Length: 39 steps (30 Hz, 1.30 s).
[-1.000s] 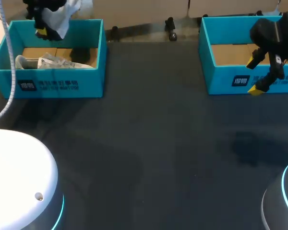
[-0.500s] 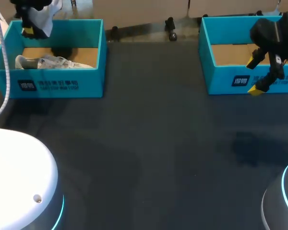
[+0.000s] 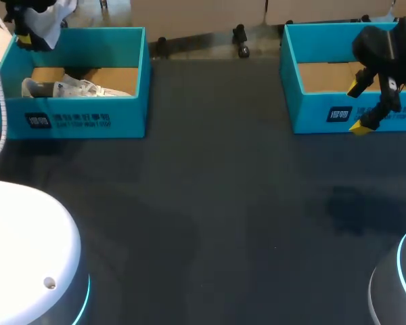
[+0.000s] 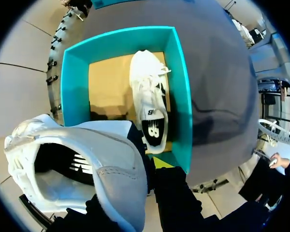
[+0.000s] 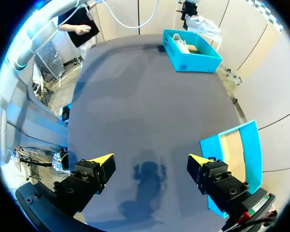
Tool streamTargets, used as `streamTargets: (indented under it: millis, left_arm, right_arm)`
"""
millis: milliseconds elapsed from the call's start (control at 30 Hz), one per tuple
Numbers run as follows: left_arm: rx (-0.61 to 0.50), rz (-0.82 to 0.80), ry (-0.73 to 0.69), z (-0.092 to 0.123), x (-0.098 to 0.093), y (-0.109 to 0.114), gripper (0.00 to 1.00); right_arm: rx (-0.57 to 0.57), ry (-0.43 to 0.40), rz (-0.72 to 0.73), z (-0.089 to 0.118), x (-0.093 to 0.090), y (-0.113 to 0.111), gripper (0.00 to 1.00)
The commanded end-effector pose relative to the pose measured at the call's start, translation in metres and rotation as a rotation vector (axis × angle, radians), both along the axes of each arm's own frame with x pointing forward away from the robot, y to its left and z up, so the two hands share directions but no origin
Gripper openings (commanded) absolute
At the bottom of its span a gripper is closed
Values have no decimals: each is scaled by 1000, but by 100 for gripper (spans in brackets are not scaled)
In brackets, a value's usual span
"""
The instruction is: Take the shoe out of the shoebox, open the shoe tongue, remove and reinsert the insole, then place the shoe into the shoebox
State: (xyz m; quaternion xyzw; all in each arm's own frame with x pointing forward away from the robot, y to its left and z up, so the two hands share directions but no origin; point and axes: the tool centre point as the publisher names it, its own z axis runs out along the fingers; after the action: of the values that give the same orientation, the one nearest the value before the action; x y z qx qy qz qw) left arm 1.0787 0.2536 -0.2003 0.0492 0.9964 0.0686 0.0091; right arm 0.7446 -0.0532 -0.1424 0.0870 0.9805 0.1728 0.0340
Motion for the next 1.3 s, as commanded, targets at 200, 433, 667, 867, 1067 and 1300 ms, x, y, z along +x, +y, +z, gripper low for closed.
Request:
streamTargets:
  millis: [200, 433, 667, 867, 1067, 1300]
  left_arm:
    - [11, 41, -12, -7, 14, 21, 0]
    - [11, 41, -12, -7, 14, 21, 0]
    - [11, 41, -12, -7, 14, 21, 0]
    - [11, 41, -12, -7, 14, 21, 0]
    - [23, -111, 37, -2, 16, 25, 0]
    - [97, -451, 55, 3, 26, 39, 0]
  right_arm:
    - [-2, 3, 0, 0, 1, 1, 100]
    - [-2, 3, 0, 0, 1, 1, 100]
    - [-2, 3, 0, 0, 1, 1, 100]
    - [-2, 3, 0, 0, 1, 1, 100]
    - [-2, 3, 0, 0, 1, 1, 100]
    - [-2, 3, 0, 0, 1, 1, 100]
